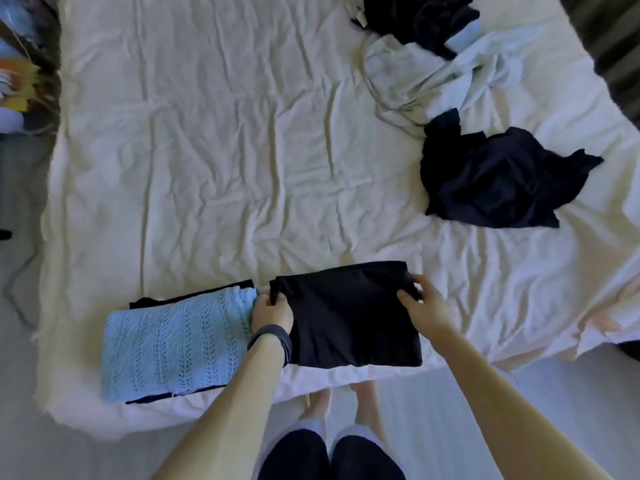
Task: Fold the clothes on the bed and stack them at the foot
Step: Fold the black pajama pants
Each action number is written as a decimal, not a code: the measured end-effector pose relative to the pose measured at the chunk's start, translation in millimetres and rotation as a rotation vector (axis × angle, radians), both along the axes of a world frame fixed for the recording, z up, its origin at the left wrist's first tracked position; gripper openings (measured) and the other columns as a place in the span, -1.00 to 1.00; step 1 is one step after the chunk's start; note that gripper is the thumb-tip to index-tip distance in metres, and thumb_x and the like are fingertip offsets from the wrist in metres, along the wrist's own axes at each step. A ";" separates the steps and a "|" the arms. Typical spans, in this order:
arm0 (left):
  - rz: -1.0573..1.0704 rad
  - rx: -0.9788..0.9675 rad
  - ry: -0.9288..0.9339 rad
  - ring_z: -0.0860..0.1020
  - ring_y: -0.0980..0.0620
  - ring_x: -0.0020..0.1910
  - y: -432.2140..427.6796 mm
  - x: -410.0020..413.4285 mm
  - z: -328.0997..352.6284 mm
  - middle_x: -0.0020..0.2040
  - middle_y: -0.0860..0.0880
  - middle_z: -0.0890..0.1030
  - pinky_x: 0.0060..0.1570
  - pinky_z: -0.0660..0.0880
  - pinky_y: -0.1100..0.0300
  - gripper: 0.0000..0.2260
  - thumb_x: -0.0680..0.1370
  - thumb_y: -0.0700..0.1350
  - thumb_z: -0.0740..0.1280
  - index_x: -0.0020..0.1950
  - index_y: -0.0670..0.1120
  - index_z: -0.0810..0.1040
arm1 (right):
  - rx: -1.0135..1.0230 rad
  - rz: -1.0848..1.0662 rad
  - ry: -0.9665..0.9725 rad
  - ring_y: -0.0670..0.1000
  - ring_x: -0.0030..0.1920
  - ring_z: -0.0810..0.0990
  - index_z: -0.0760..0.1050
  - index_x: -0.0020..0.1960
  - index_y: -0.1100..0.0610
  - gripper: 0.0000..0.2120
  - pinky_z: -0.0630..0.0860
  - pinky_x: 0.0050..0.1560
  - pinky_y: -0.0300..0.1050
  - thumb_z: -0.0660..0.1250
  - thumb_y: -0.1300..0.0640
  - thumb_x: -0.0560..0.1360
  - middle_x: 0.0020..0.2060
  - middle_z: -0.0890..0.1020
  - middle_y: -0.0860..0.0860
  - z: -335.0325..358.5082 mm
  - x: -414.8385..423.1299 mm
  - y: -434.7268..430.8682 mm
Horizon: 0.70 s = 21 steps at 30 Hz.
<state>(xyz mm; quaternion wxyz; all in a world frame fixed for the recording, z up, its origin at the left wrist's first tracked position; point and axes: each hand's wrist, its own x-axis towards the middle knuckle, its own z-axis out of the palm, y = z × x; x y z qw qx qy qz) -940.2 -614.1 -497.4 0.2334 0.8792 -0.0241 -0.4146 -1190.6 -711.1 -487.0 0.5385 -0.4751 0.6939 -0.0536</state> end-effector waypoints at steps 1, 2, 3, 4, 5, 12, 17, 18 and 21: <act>0.013 -0.016 -0.018 0.53 -0.18 -0.05 -5.0 1.2 -12.0 -0.08 -0.16 0.52 -0.10 0.34 0.11 -0.76 0.69 -0.07 0.19 0.18 -0.22 0.49 | -0.003 0.023 -0.009 -0.03 0.07 0.59 0.47 0.23 -0.18 -0.78 0.54 0.15 0.04 0.33 0.03 0.62 0.08 0.61 -0.12 -13.8 4.5 -10.7; 0.033 -0.021 -0.041 0.53 -0.18 -0.05 -9.5 1.0 -22.5 -0.10 -0.14 0.51 -0.11 0.33 0.11 -0.77 0.69 -0.08 0.18 0.18 -0.23 0.49 | -0.009 0.041 -0.013 -0.07 0.07 0.57 0.46 0.23 -0.21 -0.78 0.52 0.15 0.02 0.32 0.01 0.62 0.08 0.59 -0.17 -26.6 7.0 -19.8; 0.056 -0.011 -0.064 0.53 -0.18 -0.05 -13.4 -0.3 -31.5 -0.11 -0.13 0.50 -0.11 0.33 0.11 -0.78 0.69 -0.08 0.18 0.18 -0.23 0.47 | -0.016 0.060 -0.005 -0.08 0.07 0.56 0.45 0.24 -0.22 -0.77 0.50 0.15 0.00 0.32 -0.01 0.62 0.07 0.57 -0.20 -38.0 7.2 -27.9; 0.071 0.003 -0.085 0.54 -0.19 -0.05 -16.3 -2.6 -38.4 -0.12 -0.12 0.50 -0.10 0.33 0.11 -0.77 0.69 -0.07 0.19 0.19 -0.22 0.46 | -0.018 0.084 0.012 -0.06 0.07 0.55 0.44 0.27 -0.20 -0.76 0.48 0.15 0.00 0.31 -0.03 0.62 0.05 0.56 -0.21 -47.7 6.8 -34.4; 0.074 0.019 -0.101 0.55 -0.21 -0.02 -17.9 -5.5 -44.3 -0.10 -0.12 0.51 -0.10 0.33 0.10 -0.76 0.69 -0.05 0.19 0.20 -0.20 0.44 | -0.017 0.113 0.036 -0.02 0.08 0.54 0.43 0.30 -0.16 -0.74 0.46 0.14 0.00 0.30 -0.04 0.62 0.02 0.54 -0.21 -56.5 5.8 -39.1; 0.082 0.004 -0.289 0.53 -0.17 0.05 -19.0 -25.8 -53.4 0.12 -0.18 0.55 -0.04 0.29 0.12 -0.73 0.70 -0.02 0.17 0.31 -0.14 0.42 | -0.027 0.264 0.135 0.07 0.01 0.54 0.35 0.33 0.00 -0.73 0.48 0.06 0.09 0.21 -0.02 0.66 -0.08 0.51 -0.18 -76.1 5.2 -43.1; 0.070 -0.081 -0.345 0.48 -0.08 -0.05 -24.6 -17.7 -52.1 0.08 -0.12 0.55 -0.07 0.33 0.15 -0.74 0.69 -0.02 0.20 0.31 -0.11 0.47 | 0.070 0.077 -0.030 -0.07 0.07 0.57 0.39 0.18 -0.11 -0.85 0.51 0.06 -0.04 0.29 0.01 0.63 0.06 0.58 -0.15 -77.6 -1.6 -38.9; 0.064 -0.072 -0.343 0.50 -0.11 -0.03 -26.9 -16.5 -52.4 0.09 -0.14 0.56 -0.07 0.34 0.14 -0.74 0.69 -0.03 0.20 0.31 -0.12 0.47 | 0.078 0.061 -0.052 -0.09 0.07 0.57 0.40 0.16 -0.13 -0.86 0.52 0.04 -0.07 0.30 0.01 0.63 0.07 0.58 -0.14 -78.4 -1.6 -38.7; -0.011 0.037 -0.318 0.55 -0.24 0.00 -26.7 -15.7 -53.7 0.08 -0.23 0.56 -0.12 0.36 0.07 -0.78 0.69 -0.05 0.17 0.24 -0.15 0.43 | 0.041 0.105 -0.028 -0.20 0.03 0.54 0.37 0.16 -0.19 -0.84 0.44 -0.07 -0.20 0.29 -0.02 0.62 0.04 0.55 -0.26 -79.4 1.0 -37.4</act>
